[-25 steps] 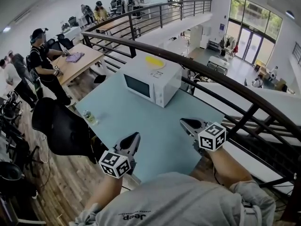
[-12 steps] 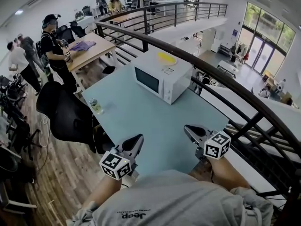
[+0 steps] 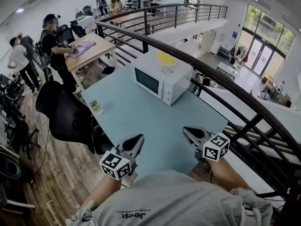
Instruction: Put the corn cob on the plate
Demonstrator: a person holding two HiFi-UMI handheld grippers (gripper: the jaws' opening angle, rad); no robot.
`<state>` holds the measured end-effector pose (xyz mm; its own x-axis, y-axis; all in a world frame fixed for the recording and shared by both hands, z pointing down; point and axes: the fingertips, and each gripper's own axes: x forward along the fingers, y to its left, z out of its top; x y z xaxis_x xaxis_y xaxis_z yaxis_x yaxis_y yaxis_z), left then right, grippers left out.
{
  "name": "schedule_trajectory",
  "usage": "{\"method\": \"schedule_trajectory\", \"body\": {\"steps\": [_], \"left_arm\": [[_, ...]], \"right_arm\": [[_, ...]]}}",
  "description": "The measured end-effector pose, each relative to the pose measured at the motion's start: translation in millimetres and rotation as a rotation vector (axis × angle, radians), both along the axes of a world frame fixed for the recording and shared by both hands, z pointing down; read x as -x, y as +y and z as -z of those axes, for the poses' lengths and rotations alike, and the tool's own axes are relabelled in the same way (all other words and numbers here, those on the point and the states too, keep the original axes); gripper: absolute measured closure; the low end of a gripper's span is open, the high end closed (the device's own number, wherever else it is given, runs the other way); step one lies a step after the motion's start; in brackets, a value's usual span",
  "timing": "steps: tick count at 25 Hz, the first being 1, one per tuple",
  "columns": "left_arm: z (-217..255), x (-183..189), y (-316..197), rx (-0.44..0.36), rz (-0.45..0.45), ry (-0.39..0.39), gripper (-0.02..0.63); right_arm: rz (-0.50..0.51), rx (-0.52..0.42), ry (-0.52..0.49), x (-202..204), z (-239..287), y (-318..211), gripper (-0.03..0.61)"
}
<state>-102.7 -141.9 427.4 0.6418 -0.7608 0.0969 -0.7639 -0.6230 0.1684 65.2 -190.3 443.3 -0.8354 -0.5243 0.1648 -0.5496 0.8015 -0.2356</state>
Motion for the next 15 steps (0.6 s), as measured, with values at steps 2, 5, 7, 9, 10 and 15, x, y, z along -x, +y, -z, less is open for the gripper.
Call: {"method": "schedule_trajectory", "body": {"steps": [2, 5, 7, 9, 10, 15], "left_arm": [[1.5, 0.2, -0.1, 0.0, 0.0, 0.002, 0.595], [3.1, 0.6, 0.4, 0.0, 0.0, 0.002, 0.595], [3.9, 0.7, 0.4, -0.002, 0.001, 0.002, 0.595], [3.8, 1.1, 0.0, -0.004, 0.002, 0.002, 0.595], [3.4, 1.4, -0.2, -0.005, 0.001, 0.002, 0.595], [-0.8, 3.5, -0.2, 0.0, 0.005, 0.004, 0.595]], "right_arm": [[0.0, -0.002, 0.001, -0.8, 1.9, 0.6, 0.563], [-0.002, -0.006, 0.004, -2.7, 3.9, 1.8, 0.563], [-0.002, -0.01, 0.005, -3.1, 4.5, 1.6, 0.563], [0.0, -0.014, 0.006, -2.4, 4.4, 1.1, 0.563], [0.002, -0.016, 0.007, -1.8, 4.1, 1.0, 0.563], [0.01, -0.024, 0.011, 0.6, 1.7, 1.3, 0.563]]}}
